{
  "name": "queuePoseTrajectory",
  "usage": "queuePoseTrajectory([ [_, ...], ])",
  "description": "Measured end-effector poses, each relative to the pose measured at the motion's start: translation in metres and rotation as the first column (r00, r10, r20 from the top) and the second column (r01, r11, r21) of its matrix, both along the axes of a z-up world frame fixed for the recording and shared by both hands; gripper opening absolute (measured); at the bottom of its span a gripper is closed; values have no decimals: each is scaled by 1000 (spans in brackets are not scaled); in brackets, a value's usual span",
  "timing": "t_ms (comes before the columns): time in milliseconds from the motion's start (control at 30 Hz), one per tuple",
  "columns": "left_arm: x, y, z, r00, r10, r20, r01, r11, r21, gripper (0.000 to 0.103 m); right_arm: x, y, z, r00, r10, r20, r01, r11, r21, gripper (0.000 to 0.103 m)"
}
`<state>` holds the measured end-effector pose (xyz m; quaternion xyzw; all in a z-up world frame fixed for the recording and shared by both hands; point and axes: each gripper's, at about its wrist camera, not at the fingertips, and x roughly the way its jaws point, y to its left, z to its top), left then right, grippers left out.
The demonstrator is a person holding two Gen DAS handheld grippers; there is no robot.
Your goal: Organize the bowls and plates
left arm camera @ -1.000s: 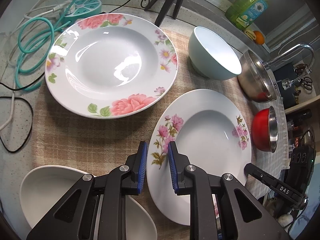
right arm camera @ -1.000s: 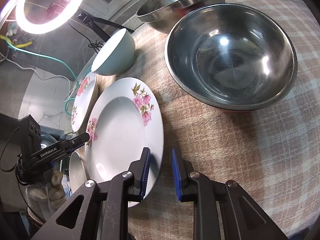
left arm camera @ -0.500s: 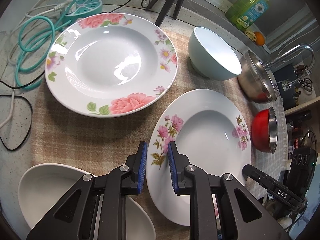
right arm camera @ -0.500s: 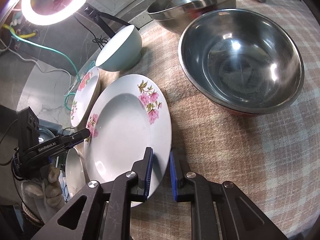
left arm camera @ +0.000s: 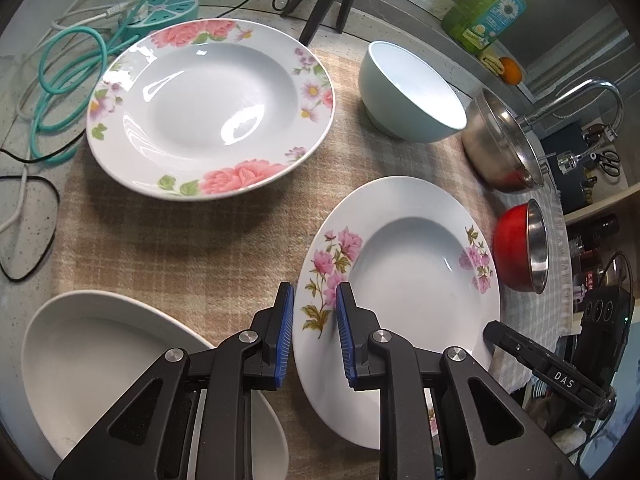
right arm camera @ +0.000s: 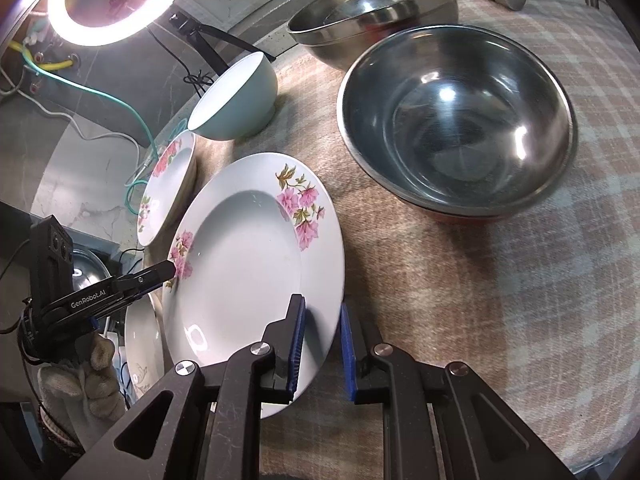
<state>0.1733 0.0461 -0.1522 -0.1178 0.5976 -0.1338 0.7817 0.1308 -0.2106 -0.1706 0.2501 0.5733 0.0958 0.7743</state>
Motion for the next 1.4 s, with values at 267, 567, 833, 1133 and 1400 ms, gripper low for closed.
queuePoseTrajectory([
  [267, -15, -6, 1, 1000, 4, -3, -4, 1000, -1, 19, -4, -4, 1, 1000, 9, -1, -9, 1000, -8, 16],
  [567, -34, -11, 0, 1000, 17, -11, -17, 1000, -2, 19, -5, -6, 3, 1000, 28, 0, -28, 999, -23, 16],
  [833, -47, -13, 0, 1000, 26, -15, -26, 1000, 0, 19, -9, -9, 1, 999, 47, -3, -47, 999, -28, 16],
  [1133, -58, -17, -1, 999, 35, -15, -35, 999, -1, 19, -8, -9, 1, 998, 58, 1, -58, 997, -41, 17],
  [1400, -63, -19, -1, 999, 41, -7, -41, 999, 3, 19, -7, -10, 0, 998, 65, 4, -65, 996, -54, 17],
])
